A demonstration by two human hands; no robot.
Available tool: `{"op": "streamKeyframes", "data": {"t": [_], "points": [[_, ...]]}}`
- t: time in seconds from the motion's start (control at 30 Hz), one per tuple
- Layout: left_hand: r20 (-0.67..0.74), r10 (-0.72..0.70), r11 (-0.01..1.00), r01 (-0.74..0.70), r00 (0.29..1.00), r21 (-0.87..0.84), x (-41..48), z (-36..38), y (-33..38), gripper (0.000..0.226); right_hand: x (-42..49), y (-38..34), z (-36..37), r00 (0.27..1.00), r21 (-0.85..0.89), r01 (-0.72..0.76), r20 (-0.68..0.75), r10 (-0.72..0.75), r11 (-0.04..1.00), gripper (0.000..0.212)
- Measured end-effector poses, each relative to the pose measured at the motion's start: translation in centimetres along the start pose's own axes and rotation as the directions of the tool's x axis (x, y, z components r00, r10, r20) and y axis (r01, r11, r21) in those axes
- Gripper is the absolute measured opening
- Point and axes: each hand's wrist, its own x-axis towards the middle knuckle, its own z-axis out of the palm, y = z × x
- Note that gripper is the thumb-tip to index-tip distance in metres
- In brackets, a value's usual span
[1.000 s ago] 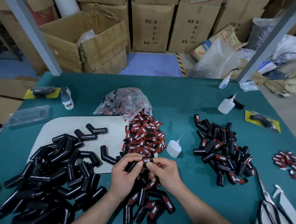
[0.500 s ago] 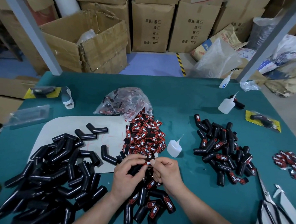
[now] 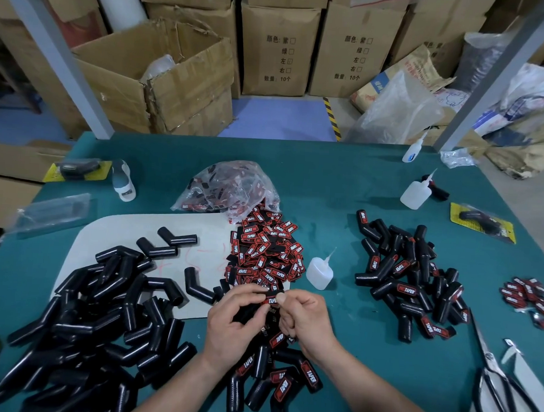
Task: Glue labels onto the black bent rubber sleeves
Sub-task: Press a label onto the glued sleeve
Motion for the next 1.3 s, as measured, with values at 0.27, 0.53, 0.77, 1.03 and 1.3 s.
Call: {"op": "streamKeyframes", "data": {"t": [0.27,0.53,0.77,1.03,1.3], "points": [[-0.010,-0.010,1.000,0.010,1.000,-0.005,0.1,0.0,0.2,0.016,-0.2,-0.5,0.0,0.999,0.028,-0.029,0.018,0.029,0.999,0.048],[0.001,0.015,1.000,-0.015,1.000,-0.017,0.0,0.1,0.3,0.017,-0.1,-0.1,0.0,1.000,0.045,-0.022,0.000,0.022,0.999,0.038],[-0.032,-0.016,1.000,0.015,0.999,-0.021,-0.1,0.0,-0.4,0.015,0.3,0.7,-0.4,1.000,0.008,-0.026,0.013,0.026,1.000,0.063],[-0.006,-0.008,1.000,0.008,1.000,-0.005,-0.1,0.1,0.0,0.018,-0.2,0.3,-0.1,0.998,-0.146,0.063,-0.012,-0.065,0.987,0.036],[0.043,-0.102,0.994,0.100,0.994,0.031,-0.5,0.1,-0.2,0.026,-0.3,-0.6,0.0,0.995,-0.062,-0.059,0.077,0.064,0.996,0.041]]}}
